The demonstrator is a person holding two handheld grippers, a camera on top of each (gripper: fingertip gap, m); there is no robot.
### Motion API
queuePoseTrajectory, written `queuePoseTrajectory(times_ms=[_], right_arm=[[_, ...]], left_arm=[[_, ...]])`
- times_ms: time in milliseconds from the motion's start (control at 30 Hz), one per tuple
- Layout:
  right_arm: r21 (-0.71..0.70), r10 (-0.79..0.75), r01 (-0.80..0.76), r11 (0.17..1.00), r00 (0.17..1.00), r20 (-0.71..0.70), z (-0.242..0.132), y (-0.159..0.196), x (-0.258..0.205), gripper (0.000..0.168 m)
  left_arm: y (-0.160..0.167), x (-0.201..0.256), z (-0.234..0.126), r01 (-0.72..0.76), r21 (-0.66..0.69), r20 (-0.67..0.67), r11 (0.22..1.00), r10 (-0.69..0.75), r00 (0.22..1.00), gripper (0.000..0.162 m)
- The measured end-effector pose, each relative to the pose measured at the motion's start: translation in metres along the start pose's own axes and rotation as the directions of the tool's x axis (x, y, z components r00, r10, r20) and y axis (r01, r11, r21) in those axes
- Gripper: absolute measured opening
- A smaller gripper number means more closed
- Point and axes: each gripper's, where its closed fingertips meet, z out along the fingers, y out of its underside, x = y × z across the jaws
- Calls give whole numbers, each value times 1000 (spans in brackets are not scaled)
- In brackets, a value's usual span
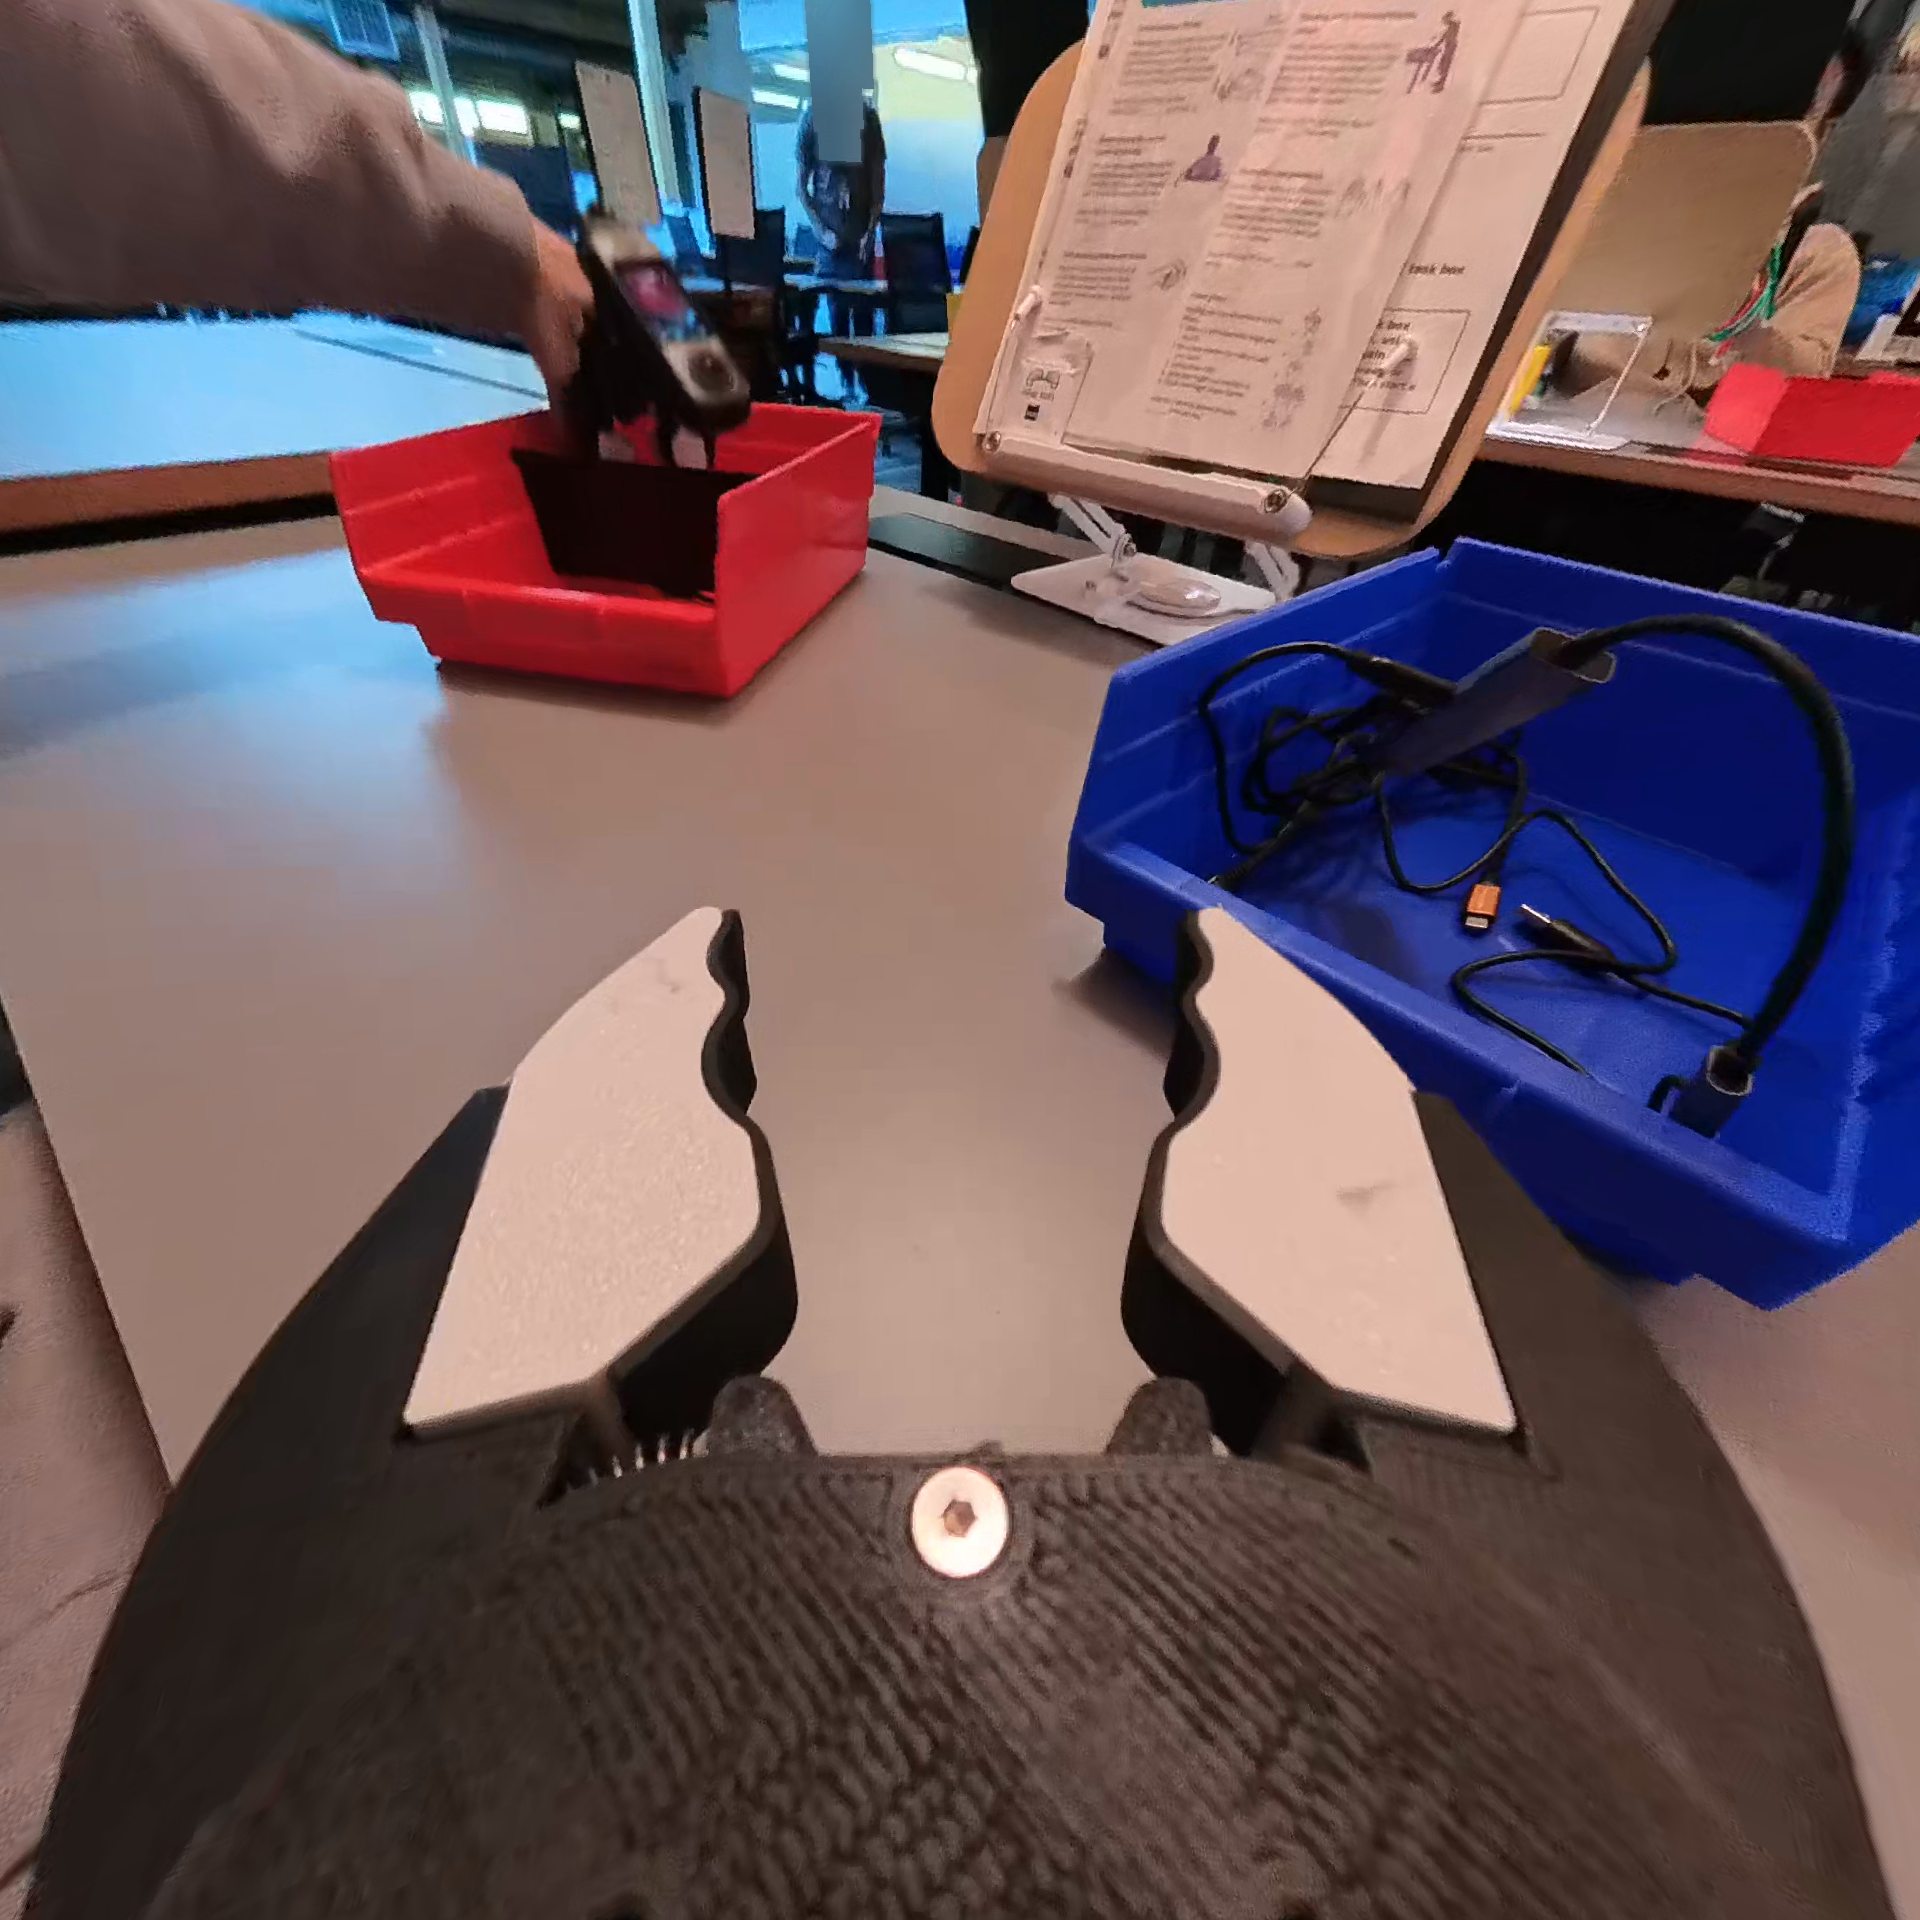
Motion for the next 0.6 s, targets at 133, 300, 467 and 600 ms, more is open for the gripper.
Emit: queuePoseTrajectory(times_ms=[133,300,467,600], right_arm=[[23,12,-12,1000,1000,-5,0,-1,6,75],[-2,-14,14,1000,1000,10,3,4,3,74],[21,7,-8,1000,1000,24,3,3,1,71],[36,-4,3,999,1000,30,-4,1,-1,68]], left_arm=[[1,6,12,6,-45,-59,999,-9,998,43],[0,9,12,17,-36,-84,999,-20,996,39],[-1,2,10,40,-44,-17,998,-41,999,23],[5,-8,-4,127,-1,118,992,-126,985,23]])
